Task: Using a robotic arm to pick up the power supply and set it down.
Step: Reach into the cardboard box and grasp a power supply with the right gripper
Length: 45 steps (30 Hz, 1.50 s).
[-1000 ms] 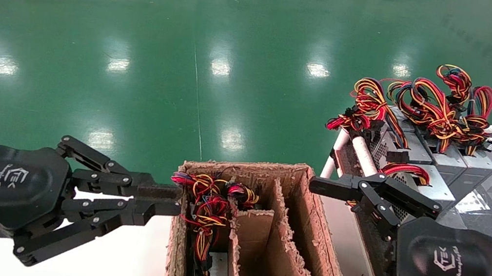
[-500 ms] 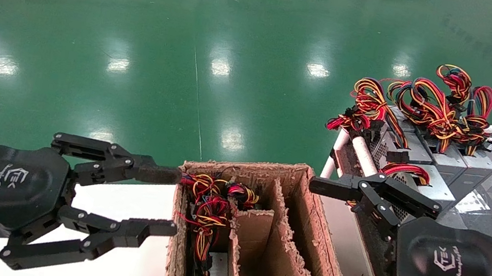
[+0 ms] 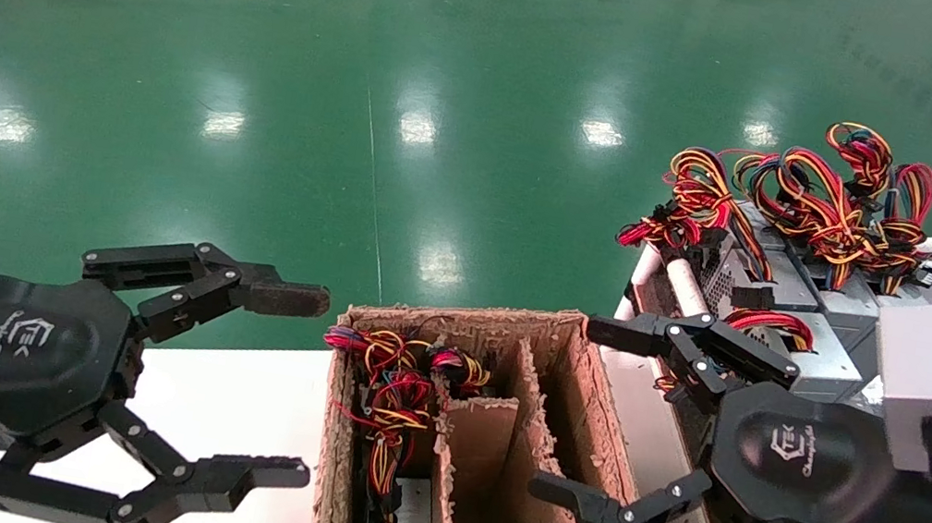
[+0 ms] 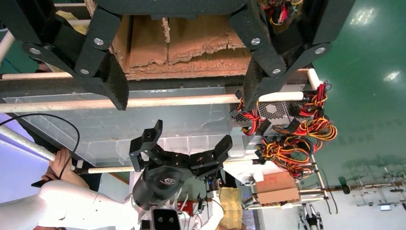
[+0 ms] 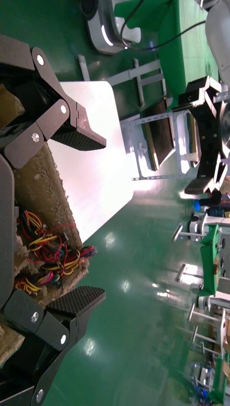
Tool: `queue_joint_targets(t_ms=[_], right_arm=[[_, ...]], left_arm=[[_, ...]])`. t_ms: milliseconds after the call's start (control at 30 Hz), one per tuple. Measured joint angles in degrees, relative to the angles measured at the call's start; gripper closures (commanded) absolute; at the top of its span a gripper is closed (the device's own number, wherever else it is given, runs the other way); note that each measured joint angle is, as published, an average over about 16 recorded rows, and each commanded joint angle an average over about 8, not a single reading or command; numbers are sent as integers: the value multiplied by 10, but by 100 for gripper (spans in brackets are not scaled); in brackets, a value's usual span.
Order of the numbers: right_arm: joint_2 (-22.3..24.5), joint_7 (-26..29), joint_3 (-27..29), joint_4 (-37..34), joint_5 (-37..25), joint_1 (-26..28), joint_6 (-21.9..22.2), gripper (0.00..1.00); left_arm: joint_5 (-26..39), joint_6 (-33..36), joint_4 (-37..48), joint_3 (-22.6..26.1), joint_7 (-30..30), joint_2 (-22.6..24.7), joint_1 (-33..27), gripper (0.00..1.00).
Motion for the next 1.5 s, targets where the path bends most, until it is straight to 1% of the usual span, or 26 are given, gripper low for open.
queue_joint_targets(t_ms=[233, 400, 600, 767, 1167, 1500], right_arm=[[-49, 8, -38, -55, -54, 30, 14, 0], [-106, 6, -72, -131, -97, 68, 12, 0], [-162, -10, -102, -226, -132, 114, -3, 0], [-190, -25, -114, -278, -146, 137, -13, 0], [-248, -45, -136, -338, -171, 155, -11, 0], [-305, -93, -149, -441, -189, 180, -2, 0]], left_arm=[[0, 0, 0, 0, 0, 0, 0, 0], [0, 0, 0, 0, 0, 0, 0, 0], [0, 0, 0, 0, 0, 0, 0, 0], [0, 0, 0, 0, 0, 0, 0, 0], [0, 0, 0, 0, 0, 0, 0, 0], [0, 0, 1, 0, 0, 0, 0, 0]])
